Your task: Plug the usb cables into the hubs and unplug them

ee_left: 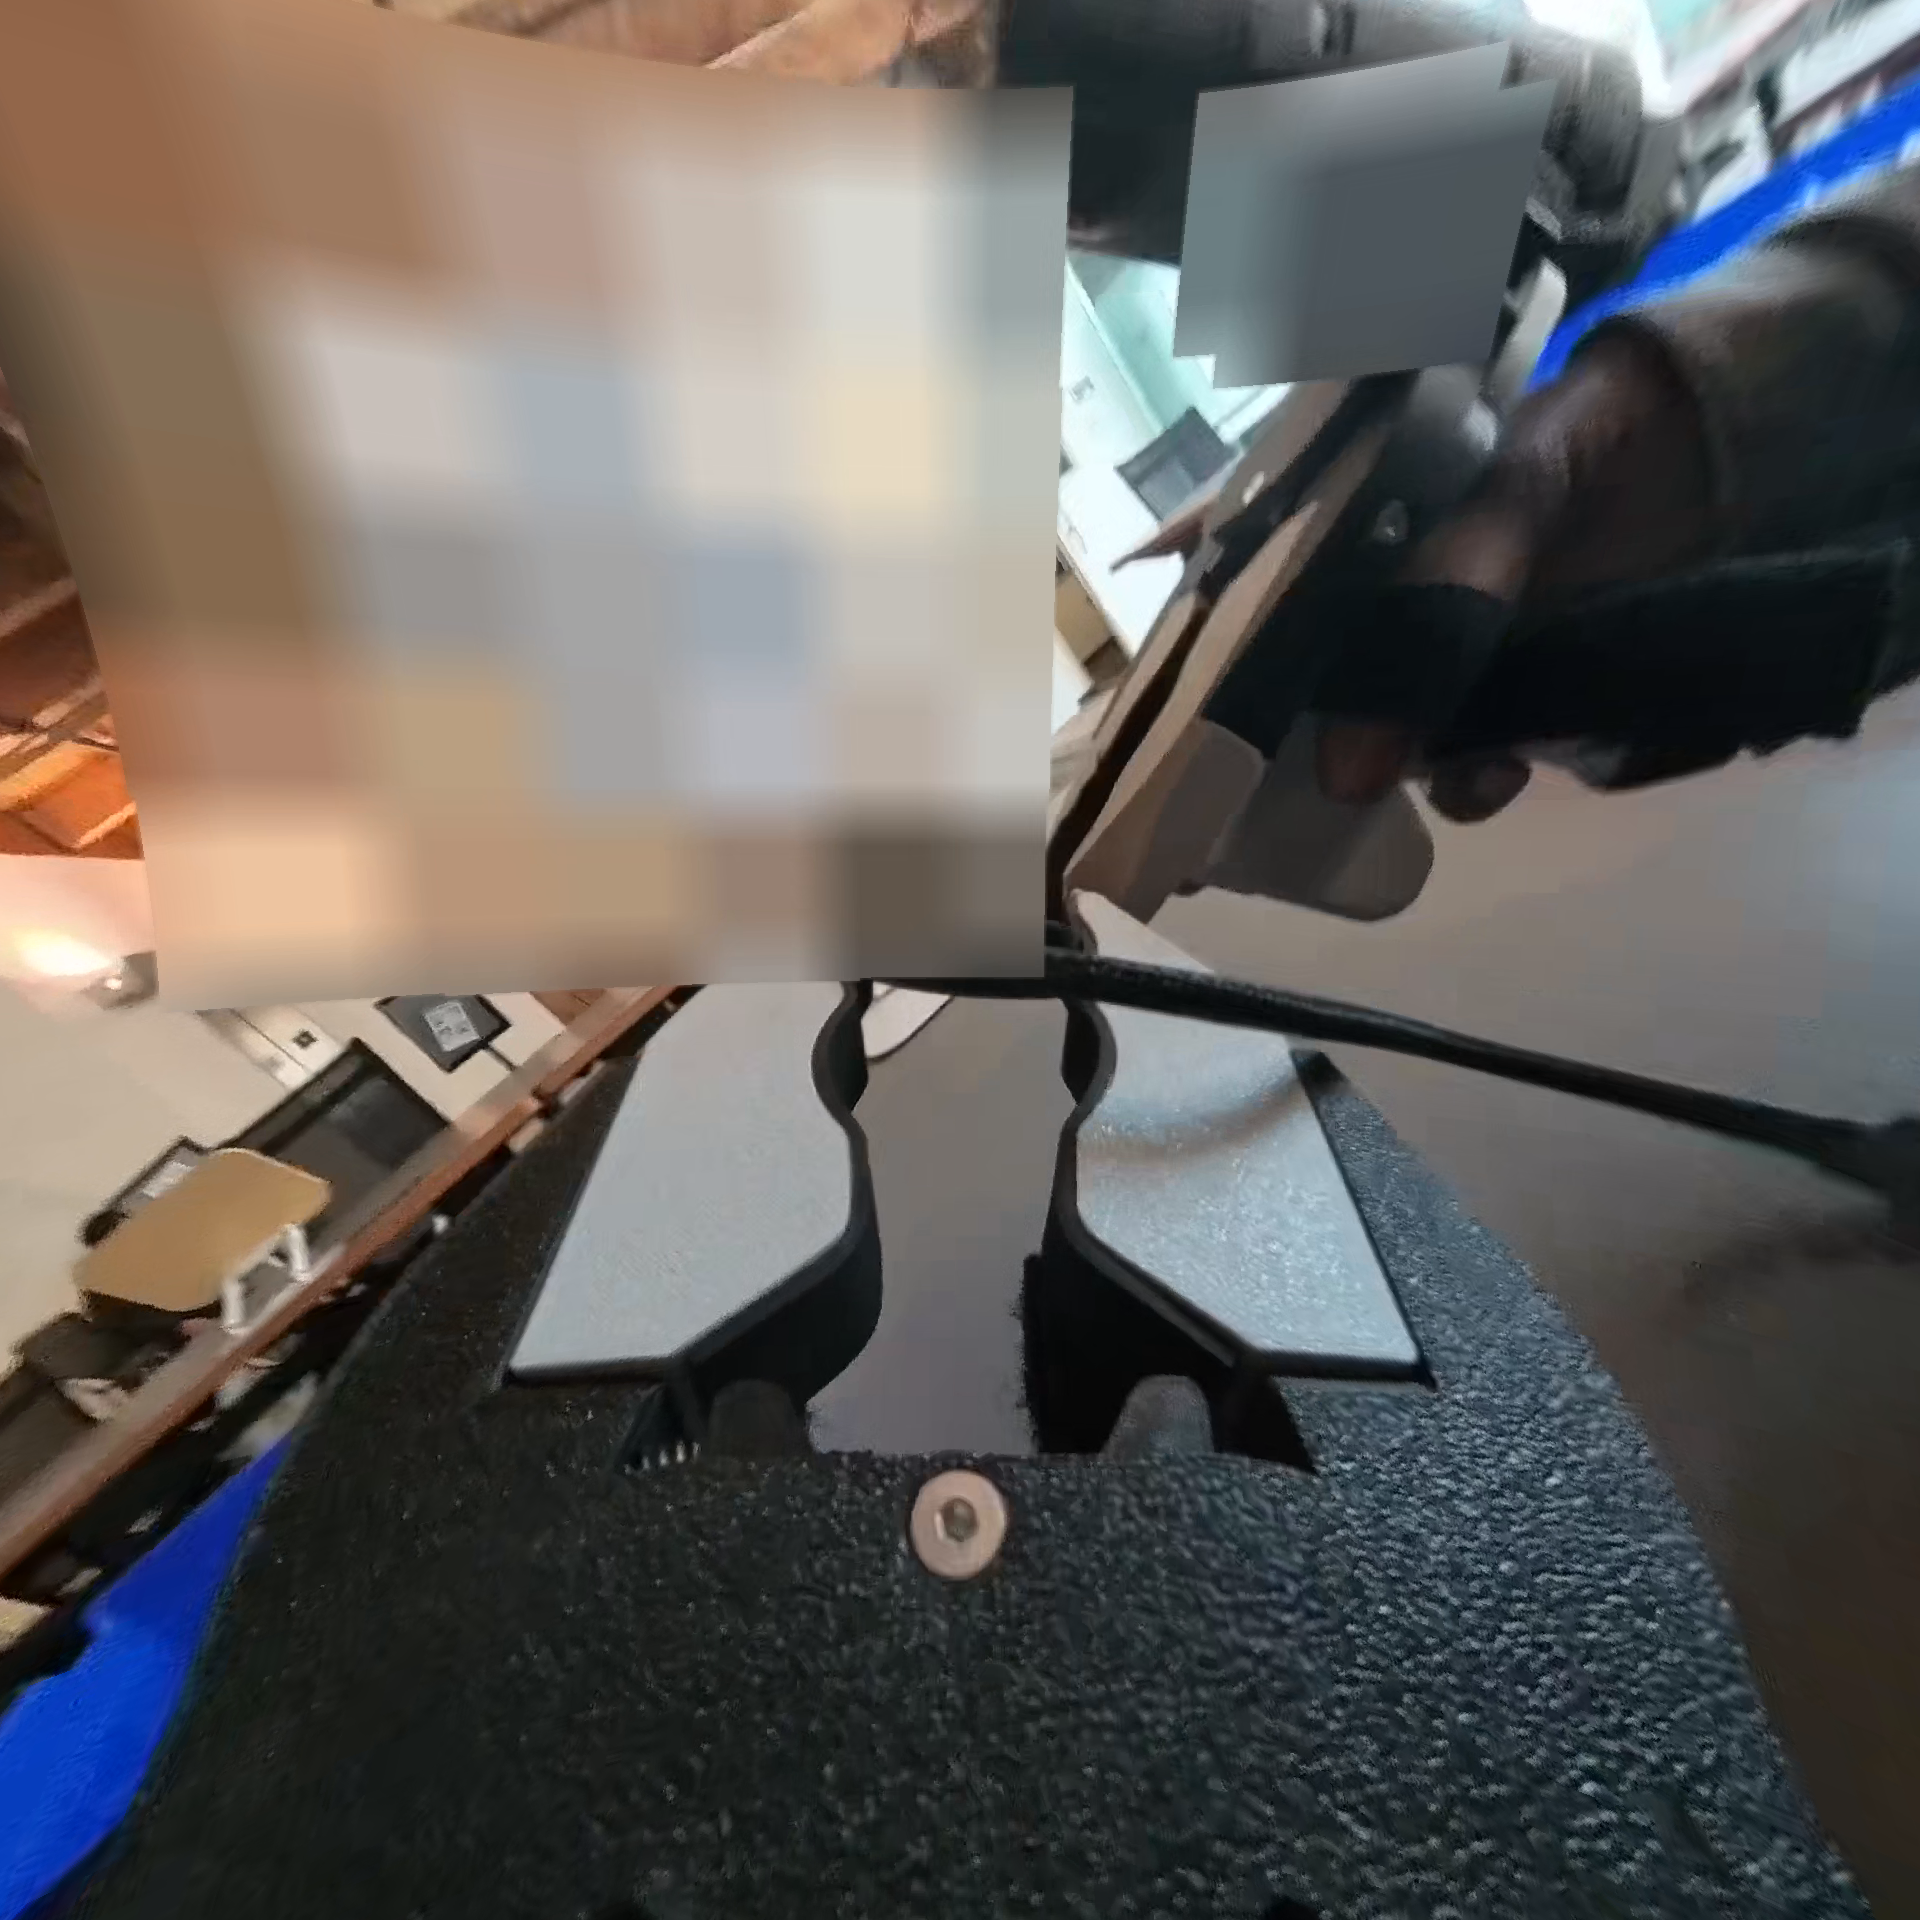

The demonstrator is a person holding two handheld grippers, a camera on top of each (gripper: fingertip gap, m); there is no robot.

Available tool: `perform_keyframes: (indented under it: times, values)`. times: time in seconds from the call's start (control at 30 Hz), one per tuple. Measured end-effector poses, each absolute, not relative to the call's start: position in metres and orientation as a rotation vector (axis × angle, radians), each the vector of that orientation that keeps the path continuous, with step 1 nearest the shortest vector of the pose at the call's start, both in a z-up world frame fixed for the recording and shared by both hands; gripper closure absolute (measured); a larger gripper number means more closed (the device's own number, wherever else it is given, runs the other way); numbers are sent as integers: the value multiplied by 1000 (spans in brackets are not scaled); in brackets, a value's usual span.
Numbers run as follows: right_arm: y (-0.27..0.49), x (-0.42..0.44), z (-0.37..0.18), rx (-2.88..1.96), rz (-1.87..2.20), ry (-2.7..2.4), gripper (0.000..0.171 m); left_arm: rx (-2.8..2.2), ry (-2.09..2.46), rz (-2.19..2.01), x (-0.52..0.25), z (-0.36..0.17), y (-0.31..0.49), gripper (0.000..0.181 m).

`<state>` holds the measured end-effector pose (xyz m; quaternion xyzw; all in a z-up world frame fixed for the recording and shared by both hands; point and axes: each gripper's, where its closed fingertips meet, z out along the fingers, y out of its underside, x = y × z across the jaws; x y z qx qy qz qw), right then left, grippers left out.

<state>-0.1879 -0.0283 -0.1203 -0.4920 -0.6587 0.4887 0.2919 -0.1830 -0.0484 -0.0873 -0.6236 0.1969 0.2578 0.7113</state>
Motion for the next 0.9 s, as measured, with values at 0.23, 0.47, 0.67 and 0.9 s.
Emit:
perform_keyframes:
  times: [0.23,0.47,0.67,0.9]
  values:
    - [-35,-184,-123,-1301,1310,-1772,126,-1323,335,537,-199,-76,-63,147]
    - [-26,-172,-174,-1341,1105,-2018,134,-1360,222,593,-225,-80,-73,147]
    - [-62,-199,-222,-1184,810,-2363,124,-1265,1,448,-259,-55,-106,147]
    - [-79,-232,-238,-1161,755,-2397,138,-1138,-135,307,-282,-52,-141,147]
